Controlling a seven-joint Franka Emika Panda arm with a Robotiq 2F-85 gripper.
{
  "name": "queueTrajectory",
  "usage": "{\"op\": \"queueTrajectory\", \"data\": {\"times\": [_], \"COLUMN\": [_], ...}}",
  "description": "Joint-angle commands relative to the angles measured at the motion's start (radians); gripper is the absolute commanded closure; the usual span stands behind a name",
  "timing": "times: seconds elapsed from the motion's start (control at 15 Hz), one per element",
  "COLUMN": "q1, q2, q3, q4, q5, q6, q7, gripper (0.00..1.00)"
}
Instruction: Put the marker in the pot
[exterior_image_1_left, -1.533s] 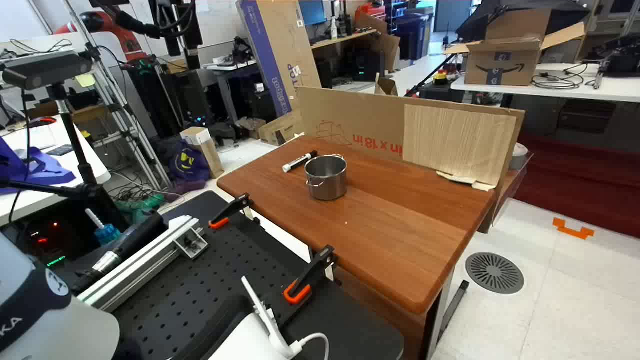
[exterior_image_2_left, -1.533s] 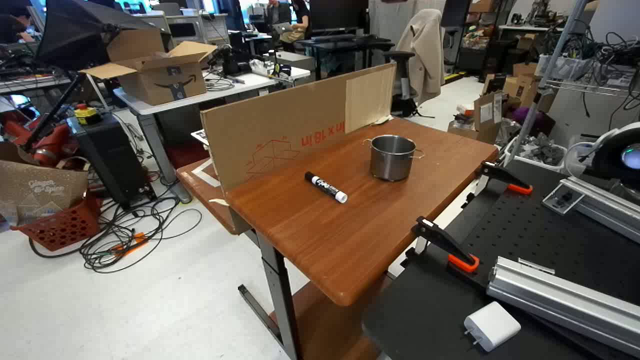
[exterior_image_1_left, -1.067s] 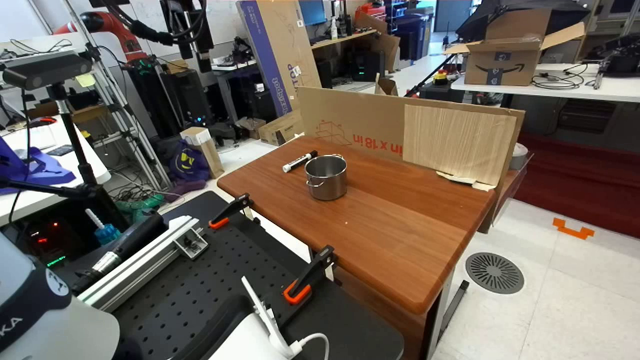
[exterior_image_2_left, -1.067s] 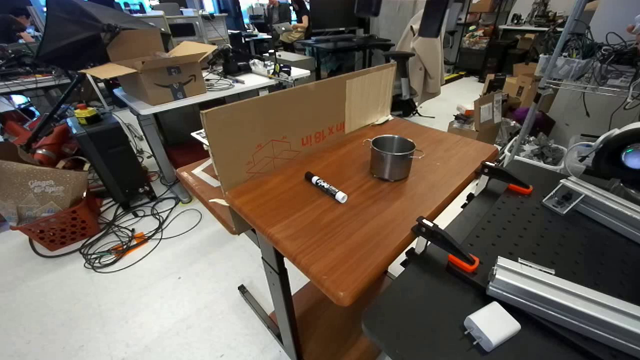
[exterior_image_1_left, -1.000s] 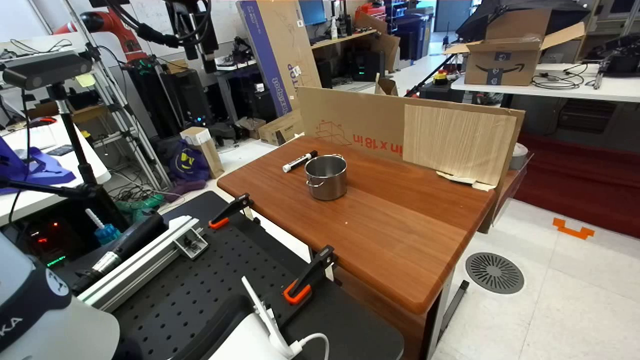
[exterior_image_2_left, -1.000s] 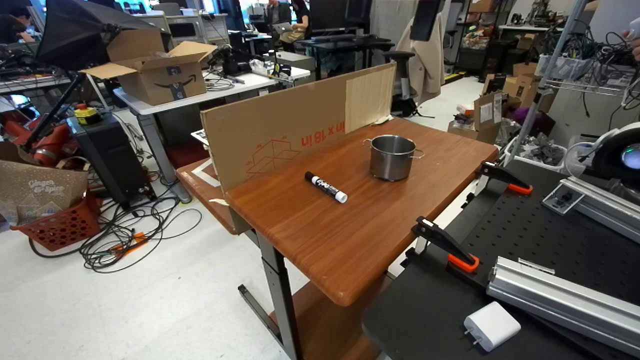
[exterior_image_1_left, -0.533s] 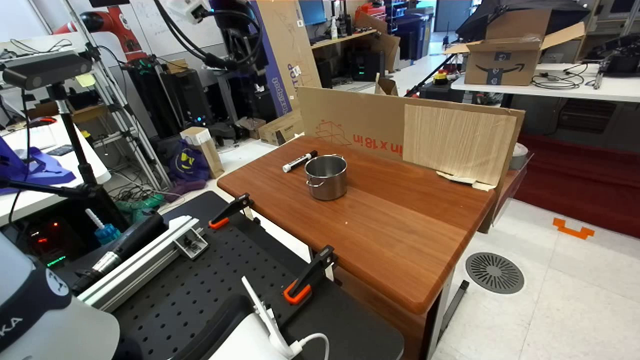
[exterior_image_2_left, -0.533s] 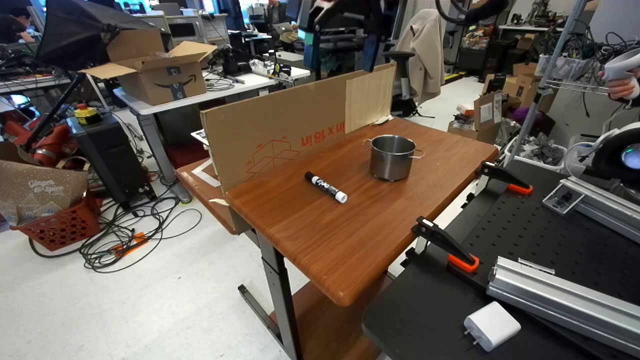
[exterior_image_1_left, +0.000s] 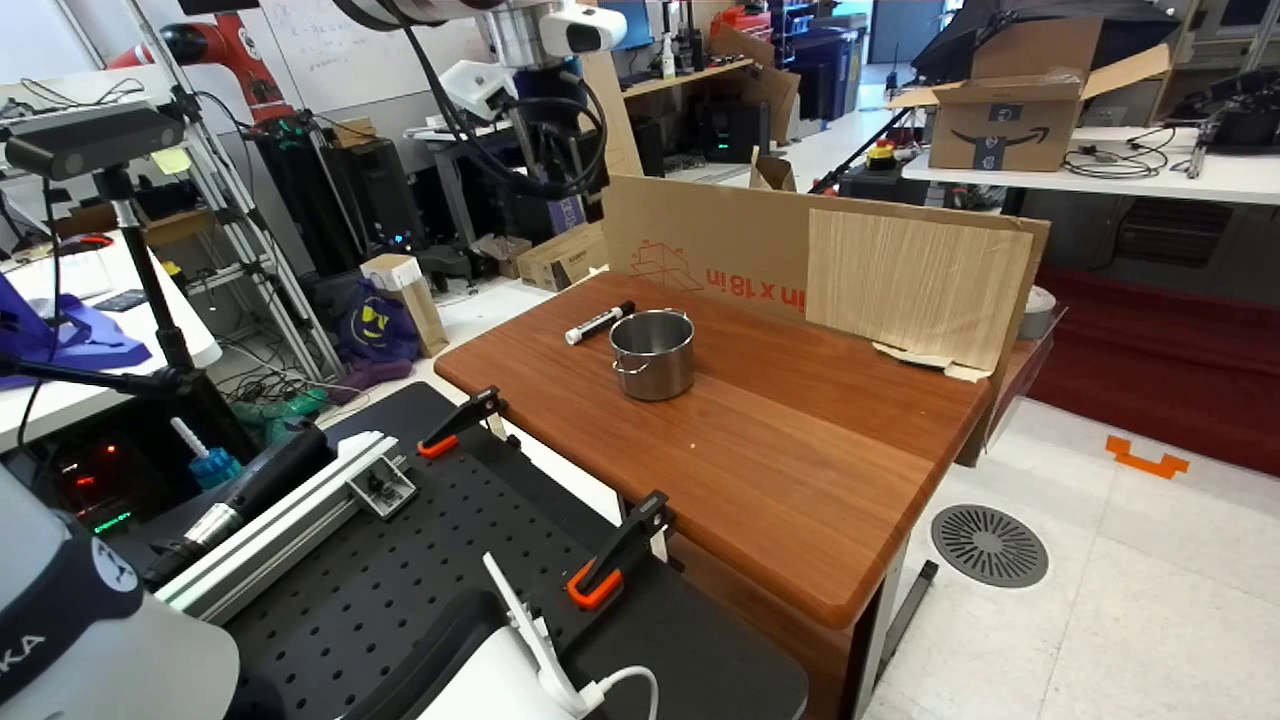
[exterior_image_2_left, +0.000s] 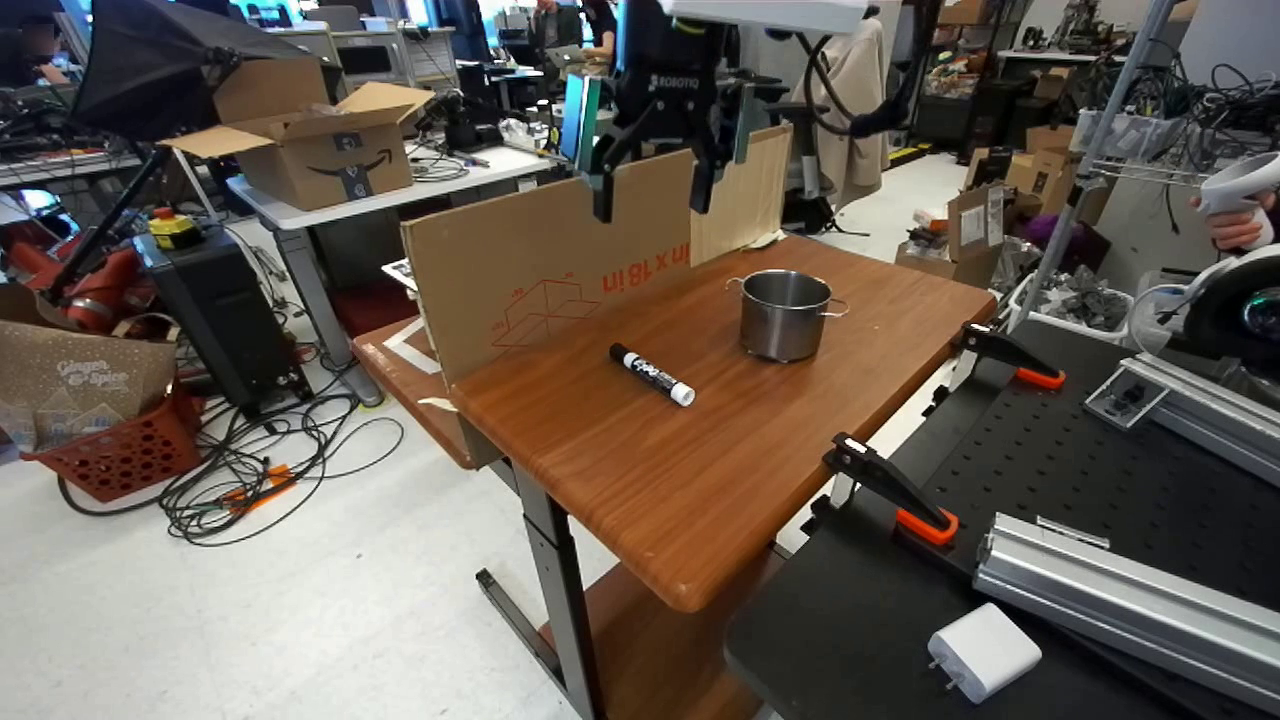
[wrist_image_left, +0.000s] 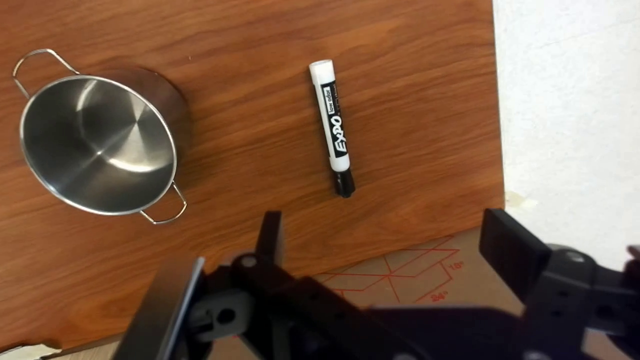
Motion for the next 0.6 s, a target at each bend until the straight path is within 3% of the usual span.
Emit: {"op": "queueTrajectory", "data": {"times": [0.0,0.53], "q1": [0.039,0.099], "q2": [0.091,0.274], "q3": [-0.041,-0.103], "q4": [0.066,0.171], "q5": [-0.026,-0.012], "q6": [0.027,0.069], "q7": [0.032,0.027], "gripper": [0.00,0.00]}}
